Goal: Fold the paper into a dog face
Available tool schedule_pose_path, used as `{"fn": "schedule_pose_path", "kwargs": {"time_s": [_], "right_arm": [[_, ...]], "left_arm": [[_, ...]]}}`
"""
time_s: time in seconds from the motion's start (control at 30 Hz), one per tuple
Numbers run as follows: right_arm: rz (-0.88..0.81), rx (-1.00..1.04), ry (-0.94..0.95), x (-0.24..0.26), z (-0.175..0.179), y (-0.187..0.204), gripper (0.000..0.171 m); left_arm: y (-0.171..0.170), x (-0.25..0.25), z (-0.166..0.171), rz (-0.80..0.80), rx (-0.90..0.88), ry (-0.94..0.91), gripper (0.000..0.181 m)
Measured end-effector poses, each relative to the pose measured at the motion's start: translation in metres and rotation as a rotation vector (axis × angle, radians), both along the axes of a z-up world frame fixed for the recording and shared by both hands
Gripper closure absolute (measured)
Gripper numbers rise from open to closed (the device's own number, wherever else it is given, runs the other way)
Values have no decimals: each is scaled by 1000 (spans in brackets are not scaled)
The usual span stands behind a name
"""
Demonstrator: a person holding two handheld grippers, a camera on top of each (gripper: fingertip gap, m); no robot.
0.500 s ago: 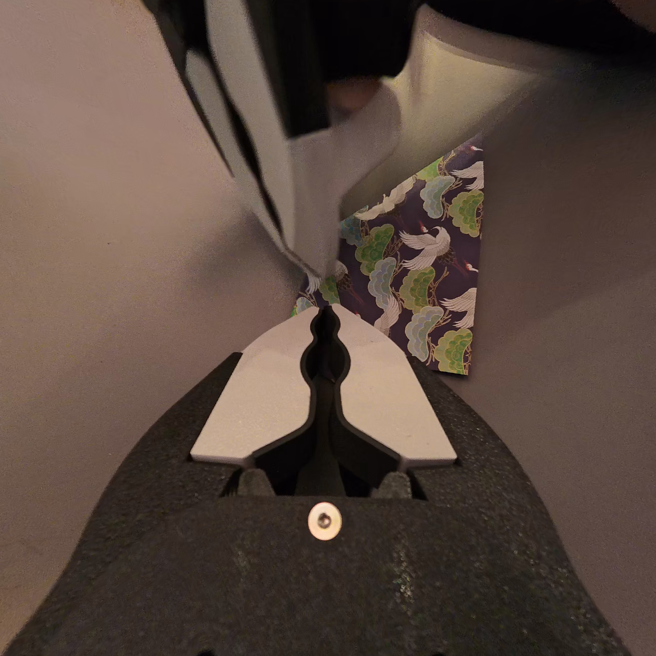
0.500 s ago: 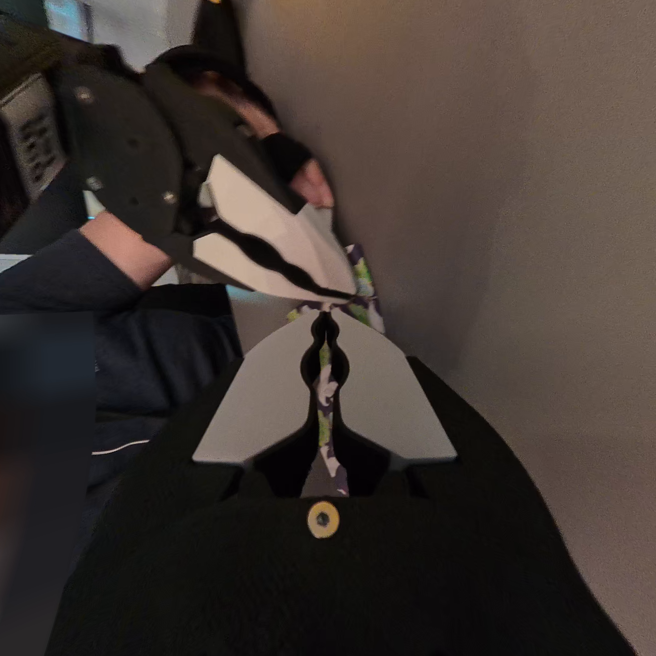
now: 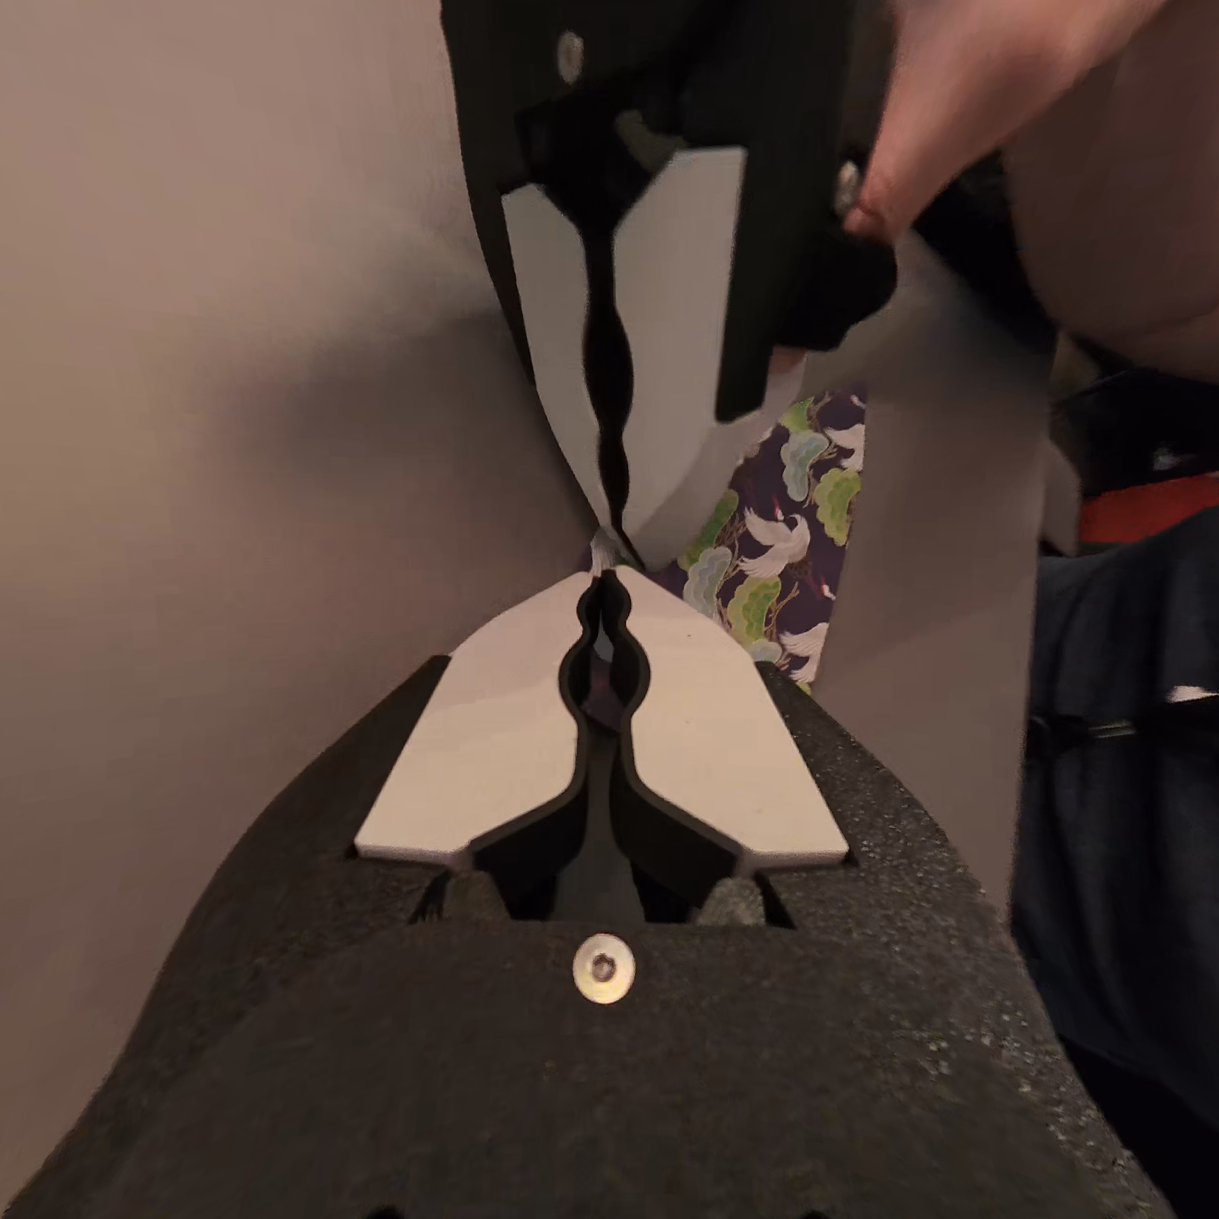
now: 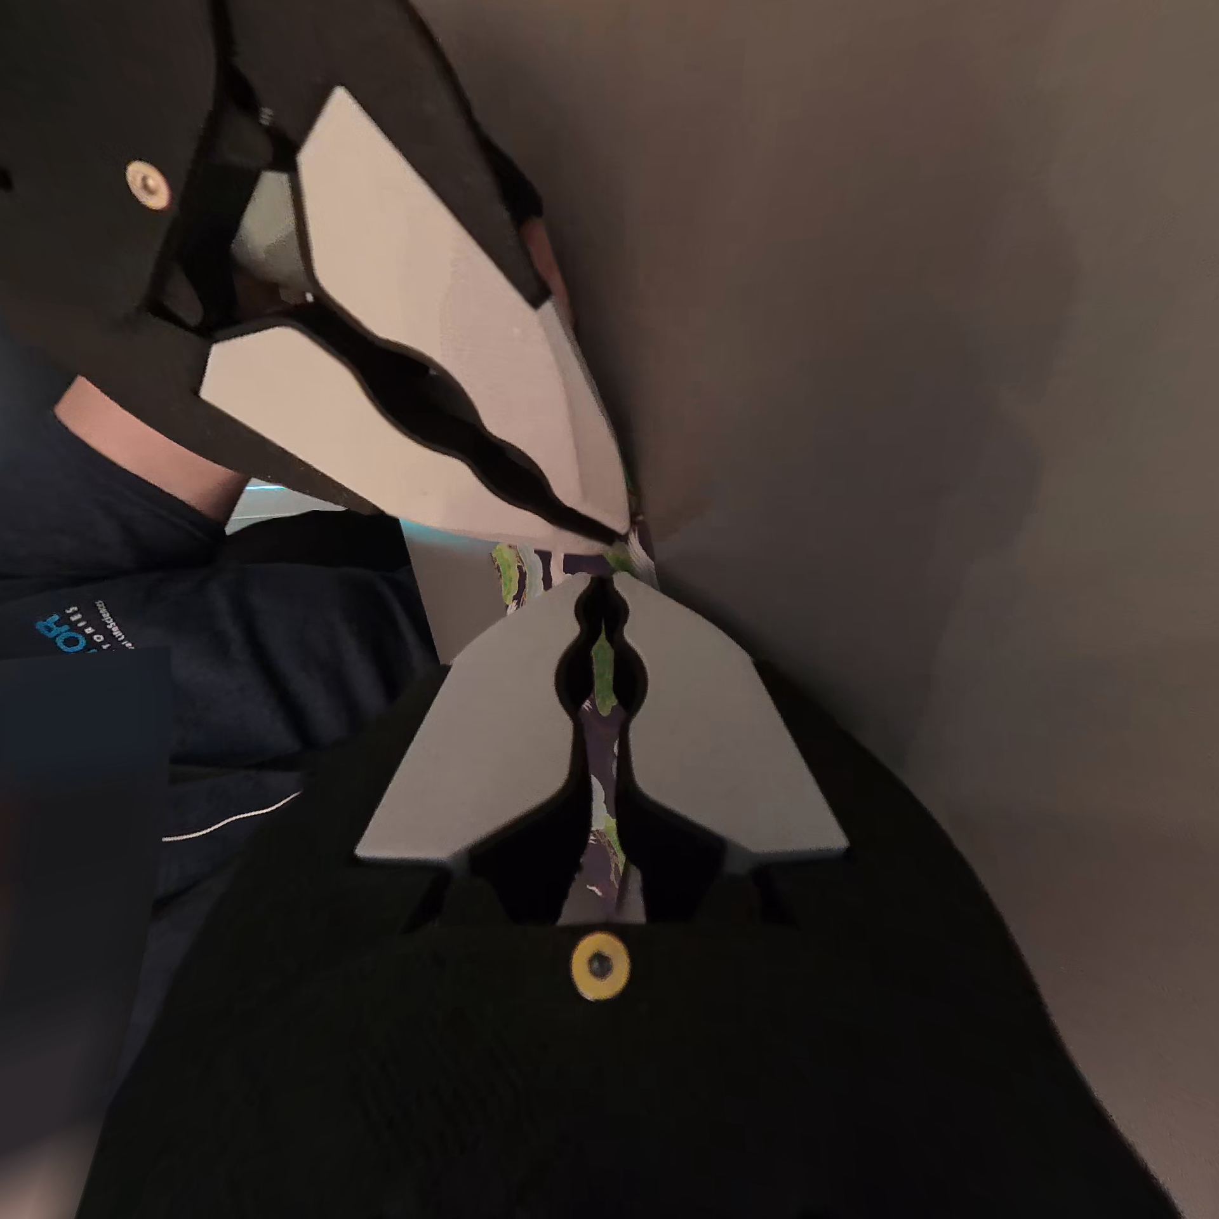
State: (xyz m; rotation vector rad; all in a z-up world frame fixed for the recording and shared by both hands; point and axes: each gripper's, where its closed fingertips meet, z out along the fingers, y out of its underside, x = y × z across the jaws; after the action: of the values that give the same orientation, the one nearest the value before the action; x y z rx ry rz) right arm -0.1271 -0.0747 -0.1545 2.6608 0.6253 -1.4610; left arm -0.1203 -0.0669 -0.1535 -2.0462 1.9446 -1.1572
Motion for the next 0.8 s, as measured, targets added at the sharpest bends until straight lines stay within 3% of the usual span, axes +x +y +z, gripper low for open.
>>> {"fn": "schedule_pose_path", "kwargs": {"time_s": [0.03, 0.4, 0.6, 0.8], "right_arm": [[-3, -4, 9, 0, 0, 0, 170], [11, 18, 5, 0, 0, 0, 169], [13, 21, 5, 0, 0, 0, 170], [20, 13, 8, 0, 0, -1, 169]], "left_arm": [[-3, 1, 0, -18, -52, 29, 181], [-2, -1, 1, 30, -317, 163, 181], [-9, -9, 2, -64, -502, 309, 181], [-14, -16, 2, -169, -523, 404, 181]]}}
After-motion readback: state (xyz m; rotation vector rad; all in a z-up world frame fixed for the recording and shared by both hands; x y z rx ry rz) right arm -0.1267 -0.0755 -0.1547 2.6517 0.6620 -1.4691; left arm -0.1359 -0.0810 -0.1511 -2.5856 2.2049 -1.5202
